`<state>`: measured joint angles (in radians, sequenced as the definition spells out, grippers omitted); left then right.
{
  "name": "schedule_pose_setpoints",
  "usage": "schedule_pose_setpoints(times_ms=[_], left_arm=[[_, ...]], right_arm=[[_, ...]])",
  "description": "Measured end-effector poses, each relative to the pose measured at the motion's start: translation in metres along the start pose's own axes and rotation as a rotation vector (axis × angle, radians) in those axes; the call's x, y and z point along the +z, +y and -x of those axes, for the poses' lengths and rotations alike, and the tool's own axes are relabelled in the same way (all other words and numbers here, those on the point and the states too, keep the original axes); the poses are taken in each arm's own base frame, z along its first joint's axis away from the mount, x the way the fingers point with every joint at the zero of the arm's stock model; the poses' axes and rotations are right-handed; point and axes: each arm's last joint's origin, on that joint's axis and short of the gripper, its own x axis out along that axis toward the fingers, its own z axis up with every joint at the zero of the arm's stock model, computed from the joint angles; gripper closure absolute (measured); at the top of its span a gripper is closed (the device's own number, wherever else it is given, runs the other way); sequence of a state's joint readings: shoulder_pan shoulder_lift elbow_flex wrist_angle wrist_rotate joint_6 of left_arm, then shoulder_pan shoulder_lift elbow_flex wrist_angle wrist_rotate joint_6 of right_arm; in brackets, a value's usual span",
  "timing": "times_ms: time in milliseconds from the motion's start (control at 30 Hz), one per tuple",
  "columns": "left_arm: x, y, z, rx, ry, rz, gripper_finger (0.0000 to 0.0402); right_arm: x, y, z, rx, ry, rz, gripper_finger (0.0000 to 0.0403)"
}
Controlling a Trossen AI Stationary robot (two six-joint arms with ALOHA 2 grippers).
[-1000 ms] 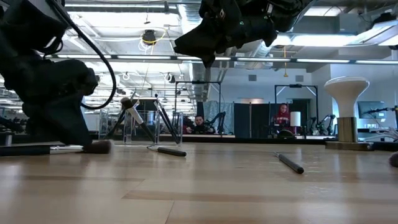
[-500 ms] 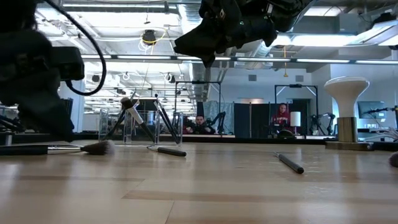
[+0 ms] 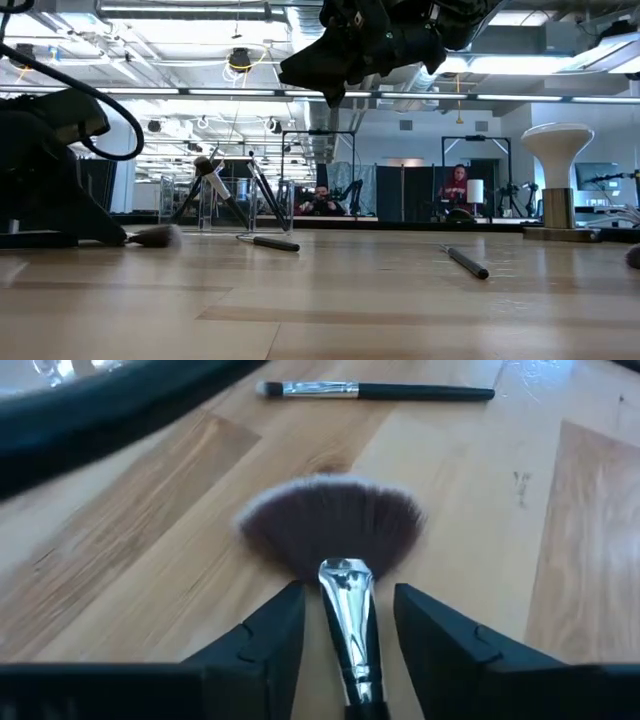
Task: Put items in baskets/containers
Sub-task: Put the highlighter brush into the transparent organizer
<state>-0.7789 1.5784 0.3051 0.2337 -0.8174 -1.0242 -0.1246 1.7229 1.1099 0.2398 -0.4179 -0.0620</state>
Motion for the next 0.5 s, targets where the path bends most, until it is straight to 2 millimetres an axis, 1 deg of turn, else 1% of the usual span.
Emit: schedule_pose_setpoints(times_ms=[100,167,233,333,367,500], left_arm=[[0.0011,-0.0005,0.0007,-0.013,0.013,0.005,0.0254],[0.0015,-0.0005,0.0011,-0.014,0.013,0.007,0.0265],[0.0015,-0.0002,0.001,-0.012,0.015,0.007,0.0289],[0.0023,0.0004,-0.0001,-0.007,0.015,0.016,0.0342],[0.0026,0.0004,-0.0005,-0.01,0.02,0.023,0.0353],[0.0092,-0.0011,0.0016,-0.039,0.021,0.061,0.0353]], right_arm=[[0.0,0.0,0.0,0.0,0.0,0.0,0.03],[0.0,0.0,0.0,0.0,0.0,0.0,0.03],[0.0,0.0,0.0,0.0,0.0,0.0,0.03],[0.0,0.0,0.0,0.0,0.0,0.0,0.03],[0.0,0.0,0.0,0.0,0.0,0.0,0.03],[0.0,-0.0004,0.0,-0.014,0.001,0.0,0.03]])
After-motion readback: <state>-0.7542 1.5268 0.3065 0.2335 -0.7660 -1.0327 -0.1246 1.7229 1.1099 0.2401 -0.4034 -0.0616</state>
